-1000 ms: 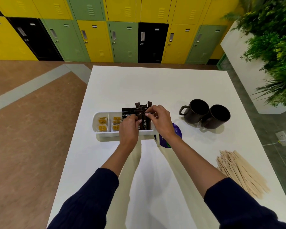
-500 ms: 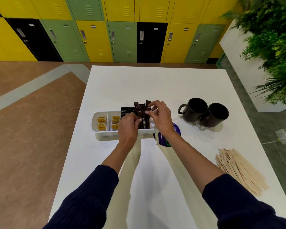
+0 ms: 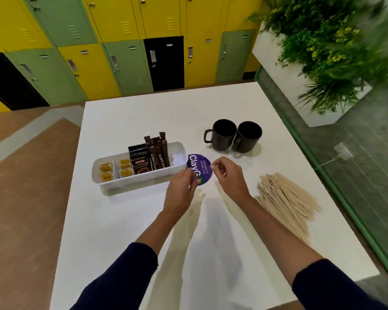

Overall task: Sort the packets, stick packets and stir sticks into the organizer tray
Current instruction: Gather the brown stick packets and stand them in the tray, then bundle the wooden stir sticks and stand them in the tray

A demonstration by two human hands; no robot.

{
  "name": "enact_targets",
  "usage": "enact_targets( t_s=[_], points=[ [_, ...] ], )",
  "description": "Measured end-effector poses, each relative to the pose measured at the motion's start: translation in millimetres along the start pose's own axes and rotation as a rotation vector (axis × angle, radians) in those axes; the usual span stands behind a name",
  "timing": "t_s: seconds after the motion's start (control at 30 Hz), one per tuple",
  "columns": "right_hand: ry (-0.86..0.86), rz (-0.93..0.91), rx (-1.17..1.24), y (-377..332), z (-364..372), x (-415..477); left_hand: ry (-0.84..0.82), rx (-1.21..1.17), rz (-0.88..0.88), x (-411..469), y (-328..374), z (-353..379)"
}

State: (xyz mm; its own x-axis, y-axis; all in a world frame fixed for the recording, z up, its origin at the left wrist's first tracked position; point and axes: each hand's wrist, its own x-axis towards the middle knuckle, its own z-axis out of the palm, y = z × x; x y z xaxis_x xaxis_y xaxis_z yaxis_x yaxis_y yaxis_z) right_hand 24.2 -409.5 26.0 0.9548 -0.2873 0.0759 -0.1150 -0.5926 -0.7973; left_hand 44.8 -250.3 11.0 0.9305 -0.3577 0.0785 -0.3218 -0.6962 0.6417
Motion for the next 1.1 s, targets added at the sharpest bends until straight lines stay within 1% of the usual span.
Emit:
enact_targets(
  t_s=[0.1,0.3,0.47,0.6,0.7,0.77,0.87,0.93,1.03,1.1],
  points=[
    [0.052,0.074,-0.064,30.1,-34.4,-23.9,-0.152,0.042,0.118,-1.6,32.0,27.9],
    [0.085,0.237,-0.213,85.7,-83.2,-71.6,-0.35,0.158,0.379,0.6,75.3,67.9],
    [0.009,0.312,-0.343,113.1,-107.2,-105.1,-0.48,0.3,0.575,1.5,99.6,104.1],
    [-0.01,0.299,-0.433,118.0,-104.8,-119.8,-0.54,0.368,0.653,3.7,107.1,123.0],
    [-0.033,0.306,-0.452,119.1,-103.5,-124.2,-0.603,0.44,0.723,5.9,113.2,133.0],
    [-0.056,0.331,-0.427,117.2,-105.2,-122.0,-0.621,0.449,0.735,6.7,115.8,138.2],
    [-0.09,0.415,-0.335,113.4,-107.4,-115.7,-0.596,0.451,0.714,6.7,117.8,144.1],
    [-0.11,0.418,-0.356,116.4,-104.5,-114.8,-0.58,0.46,0.709,6.4,116.8,147.0],
    [-0.081,0.432,-0.356,119.4,-102.3,-113.4,-0.571,0.483,0.699,5.5,114.6,147.9],
    [-0.116,0.43,-0.434,117.0,-102.8,-111.0,-0.549,0.512,0.711,5.8,112.3,147.2]
  ],
)
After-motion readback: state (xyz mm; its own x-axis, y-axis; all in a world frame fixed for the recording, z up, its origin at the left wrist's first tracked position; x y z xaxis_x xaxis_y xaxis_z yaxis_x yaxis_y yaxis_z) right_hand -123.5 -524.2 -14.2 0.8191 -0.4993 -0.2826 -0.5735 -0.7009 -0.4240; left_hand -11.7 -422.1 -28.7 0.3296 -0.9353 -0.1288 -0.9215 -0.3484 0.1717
